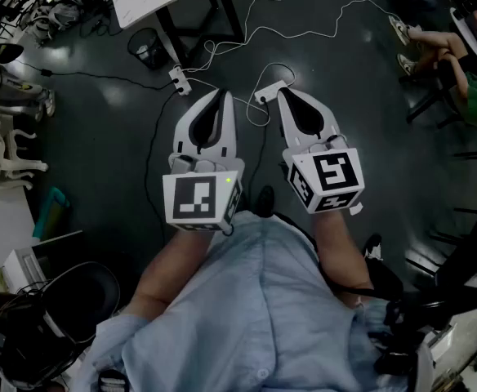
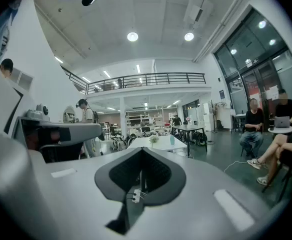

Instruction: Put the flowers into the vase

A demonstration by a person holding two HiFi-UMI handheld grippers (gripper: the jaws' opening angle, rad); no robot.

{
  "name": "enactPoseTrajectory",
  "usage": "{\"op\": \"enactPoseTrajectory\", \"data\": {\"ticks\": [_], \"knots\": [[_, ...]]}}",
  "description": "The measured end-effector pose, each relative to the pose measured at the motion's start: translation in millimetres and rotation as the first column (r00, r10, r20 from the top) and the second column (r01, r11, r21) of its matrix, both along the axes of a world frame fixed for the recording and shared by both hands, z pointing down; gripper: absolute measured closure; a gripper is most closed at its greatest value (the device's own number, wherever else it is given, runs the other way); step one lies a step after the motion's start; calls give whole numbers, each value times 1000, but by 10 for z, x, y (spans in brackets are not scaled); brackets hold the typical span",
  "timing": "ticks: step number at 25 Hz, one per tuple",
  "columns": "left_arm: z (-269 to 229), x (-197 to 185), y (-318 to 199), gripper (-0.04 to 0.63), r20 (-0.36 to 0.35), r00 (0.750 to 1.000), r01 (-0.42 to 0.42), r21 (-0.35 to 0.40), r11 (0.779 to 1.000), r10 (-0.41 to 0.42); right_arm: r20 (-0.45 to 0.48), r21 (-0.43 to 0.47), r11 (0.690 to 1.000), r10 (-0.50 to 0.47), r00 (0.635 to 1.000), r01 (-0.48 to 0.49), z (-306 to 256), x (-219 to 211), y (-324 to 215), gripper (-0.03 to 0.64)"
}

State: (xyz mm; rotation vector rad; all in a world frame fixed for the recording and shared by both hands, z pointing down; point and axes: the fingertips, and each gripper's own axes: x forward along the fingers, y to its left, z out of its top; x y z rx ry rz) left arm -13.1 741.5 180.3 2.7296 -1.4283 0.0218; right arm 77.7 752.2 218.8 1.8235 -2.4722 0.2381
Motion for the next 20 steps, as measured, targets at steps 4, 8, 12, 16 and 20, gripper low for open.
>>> {"op": "enactPoseTrajectory", "data": {"ticks": [4, 8, 12, 16, 20], "knots": [[25, 108, -51, 591, -1, 1000, 5, 4, 1000, -5, 1, 0, 1000, -12, 1000, 12, 21, 87, -51, 617], [53, 223, -93, 591, 3, 1000, 17, 0, 1000, -17, 5, 2, 1000, -26, 1000, 26, 51, 201, -111, 615], [98, 288, -119, 591, 7, 999, 34, -13, 999, -34, 14, 1, 999, -43, 999, 43, 74, 277, -181, 615], [148, 259, -184, 591, 16, 998, 63, -18, 998, -63, 64, -5, 998, -57, 996, 57, 102, 306, -289, 615], [196, 178, -329, 591, 15, 996, 89, -26, 996, -89, 68, -20, 998, -60, 996, 61, 161, 286, -464, 615]]}}
